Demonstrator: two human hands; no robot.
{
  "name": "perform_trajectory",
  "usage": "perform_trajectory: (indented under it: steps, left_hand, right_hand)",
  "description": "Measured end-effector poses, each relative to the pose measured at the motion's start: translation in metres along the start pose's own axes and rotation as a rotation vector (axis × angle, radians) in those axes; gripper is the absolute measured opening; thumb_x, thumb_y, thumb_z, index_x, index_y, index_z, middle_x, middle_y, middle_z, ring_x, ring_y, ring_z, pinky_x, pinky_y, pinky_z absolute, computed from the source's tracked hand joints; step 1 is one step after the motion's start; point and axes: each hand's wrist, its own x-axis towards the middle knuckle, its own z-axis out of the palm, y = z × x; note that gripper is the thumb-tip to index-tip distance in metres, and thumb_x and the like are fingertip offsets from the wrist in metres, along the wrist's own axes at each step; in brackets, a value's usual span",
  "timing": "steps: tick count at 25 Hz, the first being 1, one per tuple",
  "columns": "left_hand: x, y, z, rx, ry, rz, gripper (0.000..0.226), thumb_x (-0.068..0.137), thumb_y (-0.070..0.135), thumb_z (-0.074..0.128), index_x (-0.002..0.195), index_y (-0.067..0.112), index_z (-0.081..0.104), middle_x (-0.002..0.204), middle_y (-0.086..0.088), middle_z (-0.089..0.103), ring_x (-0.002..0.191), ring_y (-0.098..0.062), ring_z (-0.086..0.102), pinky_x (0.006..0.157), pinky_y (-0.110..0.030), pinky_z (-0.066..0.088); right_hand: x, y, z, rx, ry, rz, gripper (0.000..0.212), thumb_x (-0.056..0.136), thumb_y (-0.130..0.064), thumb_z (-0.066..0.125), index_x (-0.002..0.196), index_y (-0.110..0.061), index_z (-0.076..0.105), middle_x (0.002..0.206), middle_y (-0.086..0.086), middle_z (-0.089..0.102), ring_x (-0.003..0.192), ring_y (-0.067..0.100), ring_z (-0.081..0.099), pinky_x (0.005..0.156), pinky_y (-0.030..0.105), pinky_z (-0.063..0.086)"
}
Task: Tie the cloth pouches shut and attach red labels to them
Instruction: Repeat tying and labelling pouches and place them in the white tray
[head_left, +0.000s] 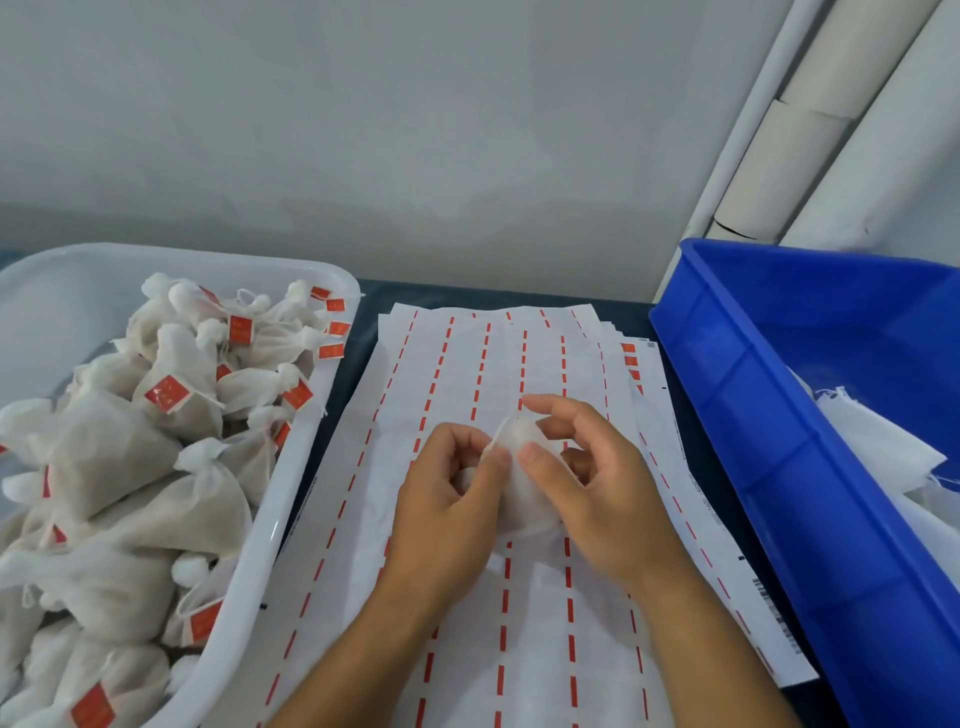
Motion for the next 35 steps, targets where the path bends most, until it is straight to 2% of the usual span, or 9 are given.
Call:
perform_trajectory:
  steps: [4,9,15,20,24,27,30,33,35]
  left_hand:
    - [-0.002,-0.001,0.000,0.084,-0.072,0.013,0.004,0.098,0.038,0.062,0.096,0.035,0.062,0.093,0.022,0.064,0.088,0.005,0.062,0.060,-0.007,0.049]
    - [-0.004,-0.001,0.000,0.156,-0.131,0.017,0.007,0.096,0.045,0.063,0.097,0.038,0.061,0.097,0.029,0.063,0.093,0.012,0.060,0.058,-0.003,0.045]
    - [-0.004,-0.002,0.002,0.279,-0.167,-0.020,0.013,0.093,0.053,0.062,0.100,0.043,0.058,0.095,0.024,0.063,0.094,0.017,0.056,0.055,-0.001,0.044]
    - [-0.010,0.009,-0.003,0.489,-0.226,0.153,0.062,0.068,0.099,0.037,0.111,0.055,0.045,0.100,0.040,0.052,0.087,0.005,0.061,0.059,-0.006,0.049]
    - [-0.012,0.003,-0.002,0.650,-0.282,0.274,0.081,0.063,0.103,0.033,0.123,0.051,0.051,0.105,0.031,0.053,0.083,0.004,0.057,0.066,-0.007,0.044]
    - [-0.011,0.000,-0.001,0.727,-0.273,0.271,0.092,0.061,0.102,0.033,0.125,0.042,0.061,0.102,0.029,0.050,0.074,0.004,0.053,0.062,-0.009,0.040]
    - [-0.009,0.000,-0.001,0.769,-0.277,0.254,0.081,0.065,0.098,0.036,0.113,0.041,0.066,0.090,0.026,0.051,0.070,-0.001,0.055,0.059,-0.011,0.041]
    - [-0.013,-0.002,0.001,0.833,-0.307,0.291,0.043,0.081,0.082,0.050,0.090,0.041,0.061,0.079,0.022,0.049,0.067,-0.006,0.055,0.057,-0.013,0.038]
    - [-0.016,-0.003,0.003,0.811,-0.319,0.303,0.029,0.085,0.067,0.056,0.094,0.040,0.062,0.087,0.023,0.052,0.073,-0.004,0.055,0.062,-0.012,0.039]
  right_hand:
    - [0.001,0.006,-0.002,0.022,0.087,0.024,0.018,0.092,-0.042,0.067,0.109,-0.039,0.073,0.104,-0.020,0.072,0.098,0.009,0.067,0.079,0.027,0.060]
    - [0.005,0.012,-0.016,0.014,-0.079,0.160,0.010,0.097,-0.038,0.068,0.099,-0.036,0.077,0.101,-0.020,0.074,0.097,0.002,0.067,0.084,0.029,0.056]
    - [0.005,0.006,-0.020,0.098,-0.037,0.210,0.013,0.098,-0.038,0.064,0.095,-0.040,0.076,0.098,-0.019,0.074,0.092,-0.002,0.066,0.076,0.025,0.051]
    - [0.004,-0.001,-0.018,0.088,0.028,0.169,0.014,0.099,-0.046,0.058,0.096,-0.047,0.071,0.095,-0.028,0.070,0.086,-0.006,0.067,0.071,0.020,0.050]
    - [0.004,-0.003,-0.014,0.127,0.111,0.083,0.017,0.104,-0.036,0.055,0.096,-0.033,0.070,0.094,-0.018,0.074,0.081,0.002,0.069,0.065,0.011,0.052]
    - [0.004,-0.003,-0.016,0.141,0.283,0.058,0.016,0.105,-0.035,0.054,0.098,-0.031,0.069,0.090,-0.014,0.075,0.073,0.006,0.069,0.064,0.009,0.052]
    - [0.004,-0.005,-0.020,0.188,0.385,0.052,0.016,0.105,-0.037,0.055,0.098,-0.033,0.069,0.089,-0.011,0.074,0.066,0.006,0.067,0.063,0.013,0.053]
    - [0.003,-0.010,-0.023,0.260,0.290,0.030,0.016,0.104,-0.036,0.056,0.098,-0.030,0.070,0.089,-0.005,0.075,0.061,0.010,0.067,0.053,0.016,0.051]
    - [0.002,-0.013,-0.024,0.303,0.202,0.017,0.017,0.101,-0.041,0.055,0.098,-0.032,0.069,0.089,-0.001,0.075,0.060,0.014,0.068,0.051,0.017,0.050]
